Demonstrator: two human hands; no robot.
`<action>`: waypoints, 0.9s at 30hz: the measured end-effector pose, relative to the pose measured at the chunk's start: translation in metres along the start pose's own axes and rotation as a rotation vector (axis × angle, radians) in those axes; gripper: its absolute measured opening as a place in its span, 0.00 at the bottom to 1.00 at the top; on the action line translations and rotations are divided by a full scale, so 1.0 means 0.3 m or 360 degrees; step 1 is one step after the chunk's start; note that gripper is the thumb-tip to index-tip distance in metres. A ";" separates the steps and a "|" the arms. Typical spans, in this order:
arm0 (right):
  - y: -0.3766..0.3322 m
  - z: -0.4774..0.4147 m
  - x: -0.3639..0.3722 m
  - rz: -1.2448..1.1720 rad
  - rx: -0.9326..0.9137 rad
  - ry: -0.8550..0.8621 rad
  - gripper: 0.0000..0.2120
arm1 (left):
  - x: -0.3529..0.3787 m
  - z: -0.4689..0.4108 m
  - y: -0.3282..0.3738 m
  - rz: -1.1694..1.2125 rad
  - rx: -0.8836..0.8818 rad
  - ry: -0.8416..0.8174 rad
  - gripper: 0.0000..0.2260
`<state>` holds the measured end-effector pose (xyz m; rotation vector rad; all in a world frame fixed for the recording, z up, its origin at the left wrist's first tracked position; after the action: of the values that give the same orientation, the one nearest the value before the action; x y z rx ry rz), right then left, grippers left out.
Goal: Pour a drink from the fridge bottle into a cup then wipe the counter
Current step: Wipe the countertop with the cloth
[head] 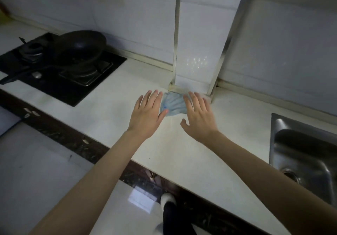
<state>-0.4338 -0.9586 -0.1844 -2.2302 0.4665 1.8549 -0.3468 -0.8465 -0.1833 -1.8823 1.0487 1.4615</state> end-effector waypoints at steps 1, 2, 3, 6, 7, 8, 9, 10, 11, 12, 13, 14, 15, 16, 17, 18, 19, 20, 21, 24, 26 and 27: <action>0.008 -0.032 0.031 -0.0010 -0.0004 -0.0011 0.37 | 0.030 -0.032 -0.008 -0.0009 -0.0003 -0.0037 0.29; 0.018 -0.067 0.061 -0.0010 -0.0014 -0.0019 0.38 | 0.063 -0.063 -0.019 -0.0014 -0.0012 -0.0078 0.30; 0.029 -0.101 0.092 -0.0002 -0.0034 -0.0032 0.38 | 0.100 -0.090 -0.028 -0.0007 -0.0019 -0.0121 0.32; 0.070 -0.194 0.189 -0.0003 -0.0046 -0.0075 0.36 | 0.211 -0.155 -0.039 0.0010 -0.0005 -0.0173 0.32; 0.077 -0.217 0.222 -0.0016 -0.0043 -0.0090 0.35 | 0.249 -0.173 -0.037 0.0010 0.0009 -0.0191 0.32; 0.081 -0.234 0.258 -0.0037 -0.0038 -0.0115 0.35 | 0.288 -0.188 -0.035 0.0015 0.0018 -0.0230 0.32; 0.082 -0.248 0.294 -0.0065 -0.0030 -0.0141 0.34 | 0.328 -0.201 -0.031 0.0022 0.0016 -0.0270 0.32; 0.082 -0.259 0.331 -0.0090 -0.0024 -0.0169 0.34 | 0.362 -0.213 -0.027 0.0030 0.0012 -0.0292 0.32; 0.079 -0.265 0.369 -0.0106 -0.0023 -0.0206 0.34 | 0.395 -0.226 -0.021 0.0047 0.0005 -0.0303 0.32; 0.074 -0.269 0.407 -0.0111 -0.0024 -0.0243 0.33 | 0.427 -0.237 -0.014 0.0066 -0.0003 -0.0316 0.31; 0.070 -0.272 0.446 -0.0112 -0.0023 -0.0276 0.33 | 0.462 -0.246 -0.008 0.0076 -0.0014 -0.0335 0.29; 0.064 -0.275 0.484 -0.0114 -0.0018 -0.0304 0.33 | 0.497 -0.254 -0.002 0.0080 -0.0020 -0.0350 0.27; 0.058 -0.277 0.517 -0.0126 -0.0008 -0.0327 0.32 | 0.531 -0.260 0.005 0.0090 -0.0017 -0.0364 0.26; 0.054 -0.280 0.543 -0.0152 0.0006 -0.0346 0.31 | 0.559 -0.265 0.011 0.0104 -0.0010 -0.0381 0.26; 0.052 -0.285 0.565 -0.0180 0.0021 -0.0358 0.30 | 0.583 -0.270 0.015 0.0120 -0.0004 -0.0400 0.26; 0.051 -0.291 0.582 -0.0196 0.0026 -0.0368 0.29 | 0.600 -0.277 0.014 0.0135 -0.0003 -0.0412 0.26; 0.054 -0.299 0.595 -0.0201 0.0024 -0.0374 0.28 | 0.613 -0.287 0.013 0.0149 -0.0004 -0.0418 0.27; 0.060 -0.309 0.605 -0.0204 0.0024 -0.0371 0.27 | 0.624 -0.300 0.010 0.0159 -0.0006 -0.0424 0.27; 0.071 -0.317 0.613 -0.0214 0.0037 -0.0361 0.27 | 0.635 -0.311 0.006 0.0165 -0.0012 -0.0431 0.27; 0.097 -0.342 0.644 -0.0233 0.0087 -0.0332 0.25 | 0.671 -0.334 -0.006 0.0171 -0.0017 -0.0422 0.25; 0.101 -0.361 0.671 -0.0248 0.0111 -0.0333 0.24 | 0.691 -0.355 -0.013 0.0222 -0.0001 -0.0386 0.23; 0.099 -0.373 0.687 -0.0271 0.0119 -0.0336 0.23 | 0.701 -0.370 -0.016 0.0280 0.0000 -0.0352 0.22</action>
<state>-0.3088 -1.0484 -0.3640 -1.9339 0.2935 1.9210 -0.2583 -0.9848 -0.3552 -1.6166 1.1285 1.7237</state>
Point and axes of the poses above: each hand's wrist, its own z-axis away from the middle knuckle, its own x-axis out of the palm, y = z × x, the point moved 10 cm from there along -z, towards the middle knuckle, and after that the axes turned 2 degrees about x, right-handed, at the moved point
